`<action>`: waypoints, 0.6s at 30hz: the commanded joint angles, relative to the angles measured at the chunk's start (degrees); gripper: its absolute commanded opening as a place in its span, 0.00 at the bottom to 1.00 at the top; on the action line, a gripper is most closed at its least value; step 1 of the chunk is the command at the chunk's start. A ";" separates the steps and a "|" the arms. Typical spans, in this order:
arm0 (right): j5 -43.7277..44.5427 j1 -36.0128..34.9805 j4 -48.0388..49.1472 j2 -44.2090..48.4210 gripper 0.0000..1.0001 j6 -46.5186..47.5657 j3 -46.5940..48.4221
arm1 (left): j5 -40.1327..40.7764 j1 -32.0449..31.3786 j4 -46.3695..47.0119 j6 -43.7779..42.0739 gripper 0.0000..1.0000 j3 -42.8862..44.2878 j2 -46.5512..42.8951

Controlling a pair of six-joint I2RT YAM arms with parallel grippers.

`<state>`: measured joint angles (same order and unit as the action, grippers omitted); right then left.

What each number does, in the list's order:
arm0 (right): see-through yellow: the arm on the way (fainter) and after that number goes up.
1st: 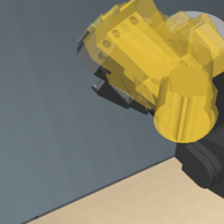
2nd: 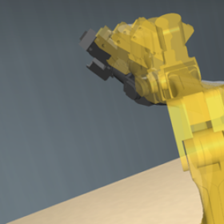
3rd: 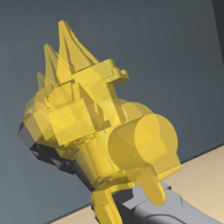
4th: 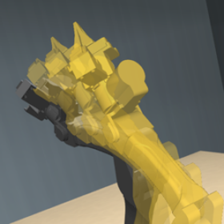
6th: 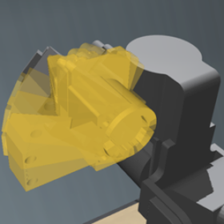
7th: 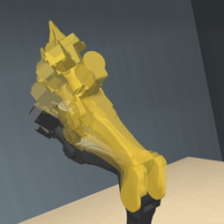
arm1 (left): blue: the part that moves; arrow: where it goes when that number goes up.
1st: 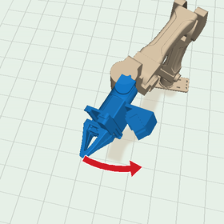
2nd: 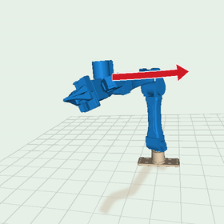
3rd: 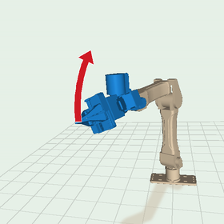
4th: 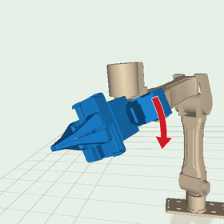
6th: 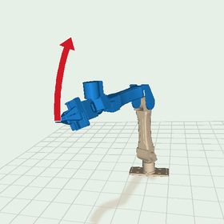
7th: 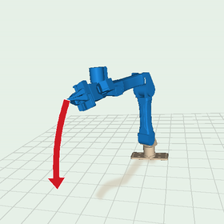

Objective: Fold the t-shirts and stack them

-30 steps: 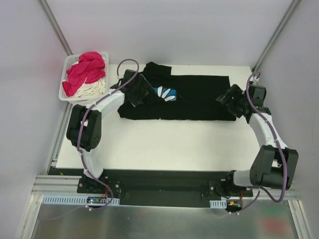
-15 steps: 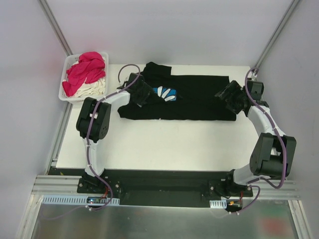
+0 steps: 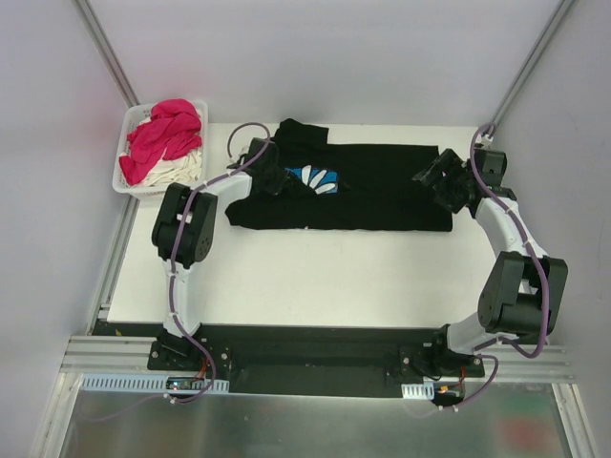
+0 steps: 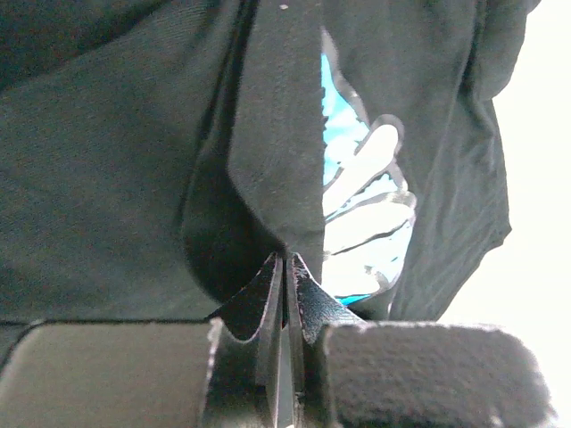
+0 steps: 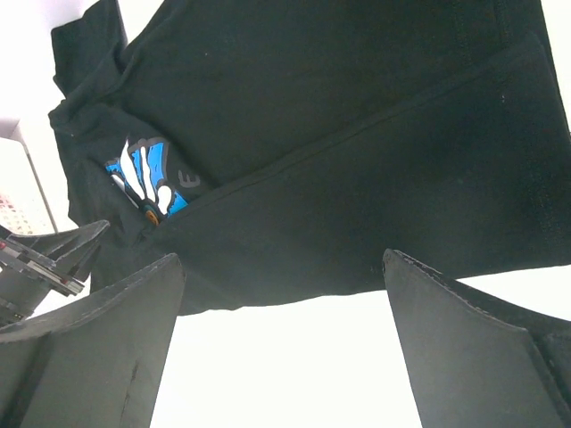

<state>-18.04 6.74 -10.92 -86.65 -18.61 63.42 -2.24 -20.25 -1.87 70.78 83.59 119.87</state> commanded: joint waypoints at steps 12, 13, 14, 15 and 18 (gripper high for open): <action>-0.41 0.46 -0.95 -1.76 0.96 1.91 1.88 | -2.67 -0.58 1.69 -6.79 0.00 18.43 10.11; -0.50 0.46 -1.03 -2.64 0.96 2.09 2.15 | -4.07 -0.75 3.09 -8.37 0.00 19.58 12.03; -0.50 0.46 -1.04 -3.17 0.96 2.17 2.58 | -4.78 -0.93 3.27 -9.34 0.00 20.64 13.01; -0.85 0.55 -0.95 -3.61 0.96 2.18 2.85 | -5.23 -1.37 3.36 -10.48 0.00 22.82 13.89; -1.03 0.55 -0.95 -4.75 0.96 2.09 3.38 | -5.67 -1.90 3.71 -15.84 0.01 26.08 15.91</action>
<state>-18.11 6.94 -11.42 -90.28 -17.30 63.79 -5.63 -20.75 0.14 62.50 104.33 133.69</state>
